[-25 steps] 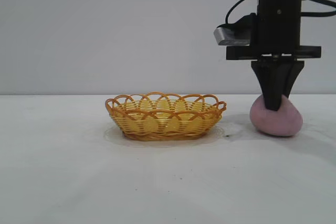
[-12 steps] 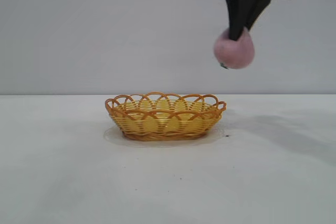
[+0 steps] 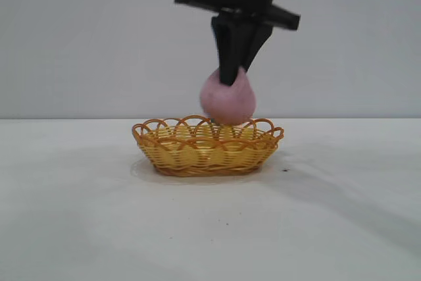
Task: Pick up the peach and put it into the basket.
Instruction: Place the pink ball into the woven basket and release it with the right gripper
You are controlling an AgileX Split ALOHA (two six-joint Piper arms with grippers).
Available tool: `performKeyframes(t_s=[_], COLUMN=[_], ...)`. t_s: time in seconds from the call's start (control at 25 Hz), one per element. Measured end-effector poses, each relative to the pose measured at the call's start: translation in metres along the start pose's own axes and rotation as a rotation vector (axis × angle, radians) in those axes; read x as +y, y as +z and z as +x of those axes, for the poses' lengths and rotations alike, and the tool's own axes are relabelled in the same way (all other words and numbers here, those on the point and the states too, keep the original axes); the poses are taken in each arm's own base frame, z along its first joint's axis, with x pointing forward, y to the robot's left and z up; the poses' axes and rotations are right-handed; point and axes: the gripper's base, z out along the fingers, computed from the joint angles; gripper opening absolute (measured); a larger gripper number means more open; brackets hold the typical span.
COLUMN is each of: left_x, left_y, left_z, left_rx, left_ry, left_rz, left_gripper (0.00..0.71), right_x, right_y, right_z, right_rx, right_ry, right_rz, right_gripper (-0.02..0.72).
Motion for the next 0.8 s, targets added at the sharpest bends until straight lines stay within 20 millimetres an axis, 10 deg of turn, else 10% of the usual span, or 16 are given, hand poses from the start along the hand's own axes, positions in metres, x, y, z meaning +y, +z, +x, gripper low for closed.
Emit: performKeyframes(t_s=[0.16,0.52,0.8], left_x=[0.000,0.000,0.000], left_y=[0.000,0.000,0.000], left_z=[0.000,0.000,0.000], left_rx=[0.000,0.000,0.000], left_ry=[0.000,0.000,0.000], left_rz=[0.000,0.000,0.000], left_gripper=[0.550,0.550,0.550], right_x=[-0.001,-0.002,-0.003], right_y=[0.012,0.017,0.017], right_z=[-0.002,-0.006,-0.006], right_rx=[0.009,-0.020,-0.020], right_ry=[0.001,0.002,-0.002], right_rz=[0.000,0.004,0.015], right_gripper=[0.000,0.332,0.319])
